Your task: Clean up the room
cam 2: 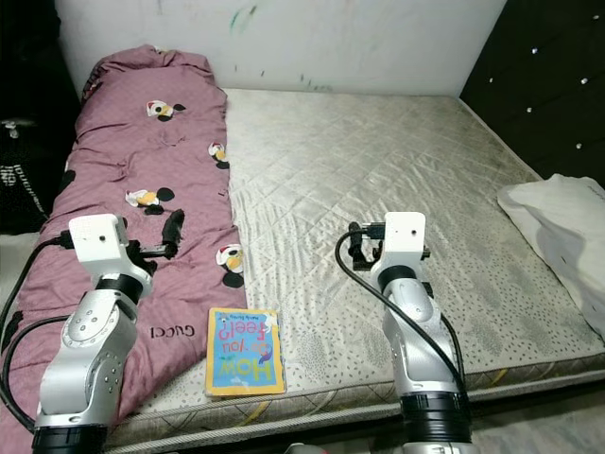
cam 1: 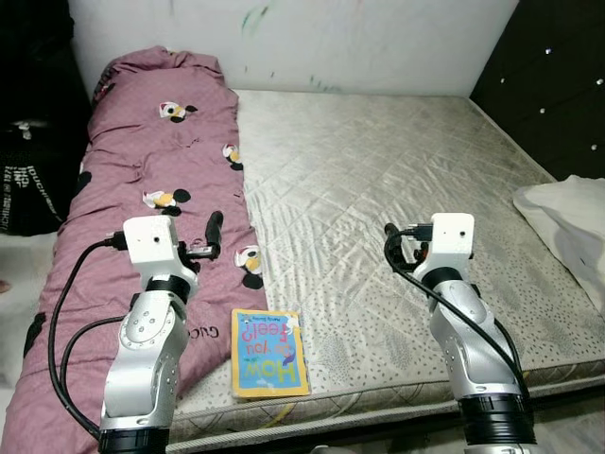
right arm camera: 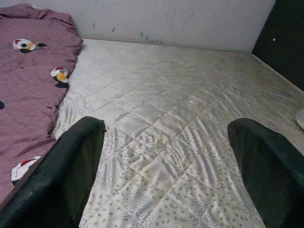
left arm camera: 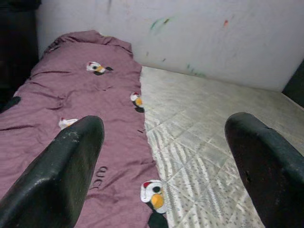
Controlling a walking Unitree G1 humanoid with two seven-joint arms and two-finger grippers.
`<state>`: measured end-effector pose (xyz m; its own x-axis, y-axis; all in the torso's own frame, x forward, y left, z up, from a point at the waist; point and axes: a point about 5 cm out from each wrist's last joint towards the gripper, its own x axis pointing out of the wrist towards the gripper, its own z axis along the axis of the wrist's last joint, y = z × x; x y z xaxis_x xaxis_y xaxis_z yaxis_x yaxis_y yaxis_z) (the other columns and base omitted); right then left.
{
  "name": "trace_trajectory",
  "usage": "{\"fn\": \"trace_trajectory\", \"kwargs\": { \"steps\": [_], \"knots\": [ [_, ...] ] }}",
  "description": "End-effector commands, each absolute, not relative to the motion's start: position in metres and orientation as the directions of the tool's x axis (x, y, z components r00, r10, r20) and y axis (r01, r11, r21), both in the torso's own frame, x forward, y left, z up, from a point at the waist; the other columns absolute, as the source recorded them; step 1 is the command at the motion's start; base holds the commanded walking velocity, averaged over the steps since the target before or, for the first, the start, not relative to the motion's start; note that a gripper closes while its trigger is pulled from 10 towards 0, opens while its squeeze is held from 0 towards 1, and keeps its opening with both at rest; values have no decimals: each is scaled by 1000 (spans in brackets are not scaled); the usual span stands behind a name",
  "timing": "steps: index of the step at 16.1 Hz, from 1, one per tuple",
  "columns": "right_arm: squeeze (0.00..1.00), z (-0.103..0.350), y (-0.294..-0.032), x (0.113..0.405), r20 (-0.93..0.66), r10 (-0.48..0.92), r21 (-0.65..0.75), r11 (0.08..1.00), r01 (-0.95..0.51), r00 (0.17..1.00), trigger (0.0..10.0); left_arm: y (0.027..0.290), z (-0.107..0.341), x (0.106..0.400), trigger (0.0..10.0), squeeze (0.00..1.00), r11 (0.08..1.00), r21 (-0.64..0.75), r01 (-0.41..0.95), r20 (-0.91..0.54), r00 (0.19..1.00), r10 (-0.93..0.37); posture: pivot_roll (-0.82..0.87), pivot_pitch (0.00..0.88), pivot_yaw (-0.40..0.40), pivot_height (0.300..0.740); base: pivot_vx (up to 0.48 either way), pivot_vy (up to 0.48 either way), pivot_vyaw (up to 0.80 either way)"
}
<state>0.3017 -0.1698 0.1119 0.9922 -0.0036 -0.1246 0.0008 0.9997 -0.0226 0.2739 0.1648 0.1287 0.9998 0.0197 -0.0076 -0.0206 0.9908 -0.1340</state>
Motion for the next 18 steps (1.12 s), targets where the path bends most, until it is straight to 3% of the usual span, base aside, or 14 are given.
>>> {"fn": "trace_trajectory", "kwargs": {
  "steps": [1, 10, 18],
  "knots": [
    [0, 115, -171, 303, -113, -8, -26, 1000, 6, 994, 10000, 164, 128, 274, 10000, 0, 991, -132, -25, -17, 1000, 23, -33, 0, -96, 740, 0, 0, 0],
    [0, 115, -170, 303, -115, 5, -21, 1000, -8, 993, 10000, 165, 125, 274, 10000, 0, 992, -123, -30, -30, 999, 26, -31, 0, -99, 641, 0, 0, 0],
    [0, 114, -169, 304, -120, 13, -33, 999, -17, 993, 10000, 164, 128, 275, 10000, 0, 992, -121, -31, -5, 1000, 31, -28, 0, -101, 637, 0, 0, 0]
  ]
}}
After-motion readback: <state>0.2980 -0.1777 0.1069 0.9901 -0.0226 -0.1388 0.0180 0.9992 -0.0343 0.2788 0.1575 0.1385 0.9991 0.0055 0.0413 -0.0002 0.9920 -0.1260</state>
